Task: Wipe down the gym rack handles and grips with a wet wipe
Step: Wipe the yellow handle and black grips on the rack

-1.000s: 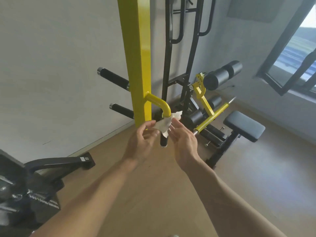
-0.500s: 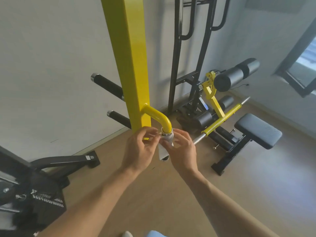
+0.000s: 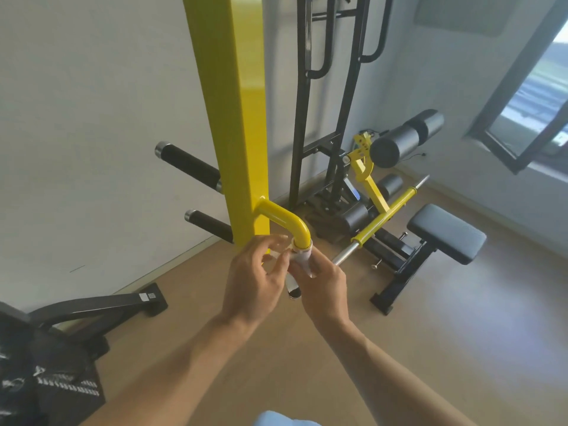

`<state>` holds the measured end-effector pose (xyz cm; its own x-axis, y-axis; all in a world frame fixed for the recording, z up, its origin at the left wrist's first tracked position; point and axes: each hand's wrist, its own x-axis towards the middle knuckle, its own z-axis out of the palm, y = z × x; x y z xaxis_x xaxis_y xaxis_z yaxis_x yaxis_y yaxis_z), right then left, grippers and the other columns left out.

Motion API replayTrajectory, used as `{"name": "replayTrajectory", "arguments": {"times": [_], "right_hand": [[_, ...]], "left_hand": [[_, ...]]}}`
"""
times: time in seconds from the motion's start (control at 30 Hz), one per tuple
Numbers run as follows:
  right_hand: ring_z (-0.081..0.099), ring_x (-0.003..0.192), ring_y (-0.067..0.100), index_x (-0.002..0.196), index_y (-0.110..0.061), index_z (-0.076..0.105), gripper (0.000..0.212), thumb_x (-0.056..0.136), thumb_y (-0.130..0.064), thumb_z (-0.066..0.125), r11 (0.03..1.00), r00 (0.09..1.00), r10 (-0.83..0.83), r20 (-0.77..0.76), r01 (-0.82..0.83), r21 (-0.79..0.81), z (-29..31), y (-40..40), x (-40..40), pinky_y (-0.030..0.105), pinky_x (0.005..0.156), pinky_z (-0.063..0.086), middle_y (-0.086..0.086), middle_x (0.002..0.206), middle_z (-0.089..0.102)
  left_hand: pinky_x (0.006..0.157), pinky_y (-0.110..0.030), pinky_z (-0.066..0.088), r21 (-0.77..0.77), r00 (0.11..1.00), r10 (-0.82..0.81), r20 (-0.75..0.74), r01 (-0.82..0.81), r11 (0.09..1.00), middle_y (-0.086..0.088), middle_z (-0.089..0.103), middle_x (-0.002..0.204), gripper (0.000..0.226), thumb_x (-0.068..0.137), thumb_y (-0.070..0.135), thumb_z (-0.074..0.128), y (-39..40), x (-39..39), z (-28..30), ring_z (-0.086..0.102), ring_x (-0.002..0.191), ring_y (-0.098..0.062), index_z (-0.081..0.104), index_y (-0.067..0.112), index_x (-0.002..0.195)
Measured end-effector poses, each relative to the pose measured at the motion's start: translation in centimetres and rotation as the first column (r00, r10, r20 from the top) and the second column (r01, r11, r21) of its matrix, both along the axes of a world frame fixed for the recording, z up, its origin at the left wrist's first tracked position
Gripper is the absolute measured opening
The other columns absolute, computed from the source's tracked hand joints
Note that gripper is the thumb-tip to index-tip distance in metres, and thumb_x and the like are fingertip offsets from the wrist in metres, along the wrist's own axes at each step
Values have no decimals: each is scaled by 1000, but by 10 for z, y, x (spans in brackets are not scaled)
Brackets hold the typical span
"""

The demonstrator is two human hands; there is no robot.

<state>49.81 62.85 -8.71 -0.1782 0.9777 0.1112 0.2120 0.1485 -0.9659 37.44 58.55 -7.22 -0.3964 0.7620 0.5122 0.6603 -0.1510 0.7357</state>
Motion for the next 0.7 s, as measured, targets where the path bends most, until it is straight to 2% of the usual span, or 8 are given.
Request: {"name": "replayTrajectory", "arguments": {"times": [0.07,0.13,0.2,0.27,0.37,0.5,0.63,0.7], "right_hand": [[62,73,1,106,-37,70,18,88,-38,71,999,990,43,137,-45,7,-13,-4,2,20,64,48,-16,83,72],[65,91,0,124,-41,59,28,96,-39,60,993,975,117,188,-114,-23,-17,-10,6,26,76,52,-17,102,71],[59,116,0,145,-42,42,43,103,-34,49,978,971,210,117,-208,-33,-18,-18,11,26,95,50,-20,130,62],[51,129,5,147,-42,40,49,105,-18,44,971,971,238,-5,-238,28,-21,-26,18,30,104,45,-22,140,54],[63,113,5,131,-37,62,43,101,-8,53,991,994,96,-48,-91,96,-26,-27,21,39,91,54,-13,121,69],[71,90,8,111,-38,74,40,84,-9,78,993,997,-67,-29,70,91,-17,-12,15,29,78,60,-11,99,74],[72,89,6,109,-34,76,28,83,-24,80,998,998,-58,30,58,-8,-15,-4,6,34,81,61,-10,100,75],[72,92,5,112,-34,76,30,84,-25,79,995,996,-89,-18,88,-44,-15,-6,5,36,83,61,-10,101,76]], "left_hand": [[79,-28,61,-111,995,-17,102,28,993,7,77,103,19,94,28,68,-1,4,-6,72,91,-6,74,23,111],[78,-15,57,-180,981,-61,184,95,979,13,77,103,22,93,33,67,-5,12,-14,71,94,1,74,28,113],[75,-5,51,-214,954,-95,283,160,964,28,74,96,24,91,40,69,-7,17,-18,69,96,9,74,33,113],[71,-4,50,-209,936,-106,337,184,960,40,68,85,24,84,48,69,-6,18,-17,67,90,16,73,41,107],[70,-10,53,-228,912,-125,391,228,947,34,72,91,20,85,53,67,-2,12,-15,68,91,9,71,46,104],[73,-13,54,-248,911,-157,382,265,932,25,74,98,22,89,52,63,-3,1,-18,67,96,3,71,47,108],[76,-6,51,-225,907,-8,422,113,968,28,62,108,42,88,40,69,-15,2,-27,61,96,19,60,28,127],[87,-14,52,-188,904,43,426,42,981,30,55,119,49,89,32,70,-28,10,-36,57,107,16,51,31,135]]}}
